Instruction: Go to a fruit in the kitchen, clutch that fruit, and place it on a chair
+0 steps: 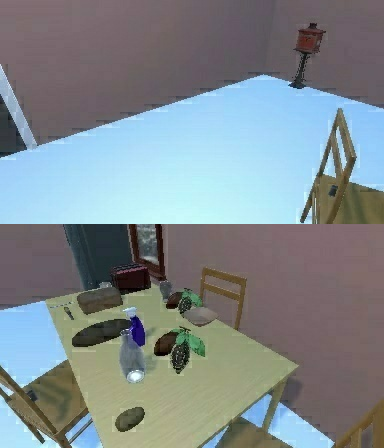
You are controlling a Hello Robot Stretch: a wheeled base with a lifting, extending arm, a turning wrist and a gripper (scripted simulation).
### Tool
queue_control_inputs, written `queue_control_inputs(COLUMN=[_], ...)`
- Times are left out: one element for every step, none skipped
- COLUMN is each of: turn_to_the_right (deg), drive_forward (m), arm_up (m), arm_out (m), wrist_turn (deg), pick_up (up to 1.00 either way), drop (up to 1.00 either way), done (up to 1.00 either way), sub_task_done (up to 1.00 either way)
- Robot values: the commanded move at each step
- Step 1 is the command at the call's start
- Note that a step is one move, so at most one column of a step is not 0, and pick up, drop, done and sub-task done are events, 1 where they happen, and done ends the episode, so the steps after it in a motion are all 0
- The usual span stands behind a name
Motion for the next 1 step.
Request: queue_control_inputs(turn_to_the_right=[0.0], drive_forward=[0.0], arm_up=[0.5], arm_out=[0.0], wrist_turn=[0.0], pick_up=[0.0], drop=[0.0], done=[0.0], sub_task_done=[0.0])
